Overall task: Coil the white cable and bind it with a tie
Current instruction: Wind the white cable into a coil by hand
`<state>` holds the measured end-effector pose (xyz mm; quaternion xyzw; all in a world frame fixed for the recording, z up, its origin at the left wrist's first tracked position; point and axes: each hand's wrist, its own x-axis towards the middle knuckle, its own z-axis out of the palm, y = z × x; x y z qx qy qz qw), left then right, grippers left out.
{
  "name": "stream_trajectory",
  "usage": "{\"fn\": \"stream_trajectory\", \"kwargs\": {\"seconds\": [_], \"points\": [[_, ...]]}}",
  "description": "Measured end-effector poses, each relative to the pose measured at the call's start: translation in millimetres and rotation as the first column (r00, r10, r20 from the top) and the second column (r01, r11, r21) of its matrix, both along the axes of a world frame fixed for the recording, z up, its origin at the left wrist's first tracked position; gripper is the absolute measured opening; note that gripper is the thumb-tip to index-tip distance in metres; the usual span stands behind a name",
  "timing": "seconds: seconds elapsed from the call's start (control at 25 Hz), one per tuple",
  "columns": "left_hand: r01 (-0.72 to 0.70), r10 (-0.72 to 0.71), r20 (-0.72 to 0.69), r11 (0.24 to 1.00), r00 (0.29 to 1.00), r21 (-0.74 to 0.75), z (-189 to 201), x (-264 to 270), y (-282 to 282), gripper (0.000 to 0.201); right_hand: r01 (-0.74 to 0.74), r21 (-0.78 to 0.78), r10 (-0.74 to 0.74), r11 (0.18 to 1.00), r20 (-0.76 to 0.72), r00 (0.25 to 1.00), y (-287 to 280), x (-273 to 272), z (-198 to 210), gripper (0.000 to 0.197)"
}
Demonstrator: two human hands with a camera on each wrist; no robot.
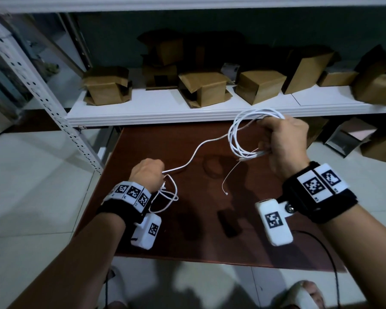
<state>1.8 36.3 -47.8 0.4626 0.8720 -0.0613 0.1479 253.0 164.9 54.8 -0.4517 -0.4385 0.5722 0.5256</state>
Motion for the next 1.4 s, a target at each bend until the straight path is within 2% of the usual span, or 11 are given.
{"fn": "stream_trajectory", "kwargs": {"seconds": [0.12,0.2,0.4,0.64,0.84,0.92,1.0,1.08,1.16,1.28,1.4], "points": [[0.068,-0.065,-0.126,0.997,0.990,0.023,7,-4,2,0.042,0.008,0.004,-0.008,1.000,0.002,1.000,1,0,0,0.035],[0.025,-0.020,-0.209,0.999,0.978,0.024,13,-9,1,0.057,0.042,0.011,-0.042,0.999,-0.003,0.999,3,4,3,0.028],[-0.116,0.116,-0.011,0.993,0.993,-0.017,17,-20,-3,0.089,0.074,0.006,-0.073,0.997,-0.030,0.997,4,6,3,0.032],[-0.165,0.142,0.125,0.967,0.982,0.194,24,-10,5,0.067,-0.004,-0.008,0.004,1.000,0.037,0.999,-10,-7,-6,0.033],[-0.130,-0.012,0.221,0.779,0.975,0.613,41,11,10,0.028,-0.033,-0.024,0.035,0.999,0.071,0.997,-13,-14,-13,0.024],[-0.201,-0.173,0.411,0.667,0.895,0.718,44,26,16,0.025,-0.044,-0.023,0.046,0.999,0.089,0.995,-14,-17,-16,0.020],[-0.357,-0.336,0.609,0.573,0.719,0.738,51,42,19,0.036,-0.079,-0.024,0.081,0.997,0.110,0.991,-18,-20,-17,0.010],[-0.450,-0.475,0.724,0.572,0.501,0.686,60,57,20,0.060,-0.135,-0.025,0.137,0.991,0.148,0.979,-23,-23,-20,0.007],[-0.440,-0.535,0.765,0.626,0.359,0.644,64,65,20,0.079,-0.246,-0.036,0.249,0.968,0.203,0.947,-30,-27,-22,0.008],[-0.358,-0.561,0.771,0.683,0.299,0.636,57,70,22,0.075,-0.439,-0.062,0.437,0.896,0.296,0.850,-42,-29,-21,0.016],[-0.331,-0.536,0.787,0.715,0.307,0.616,51,73,20,0.038,-0.494,-0.072,0.490,0.866,0.315,0.813,-47,-26,-16,0.020]]}}
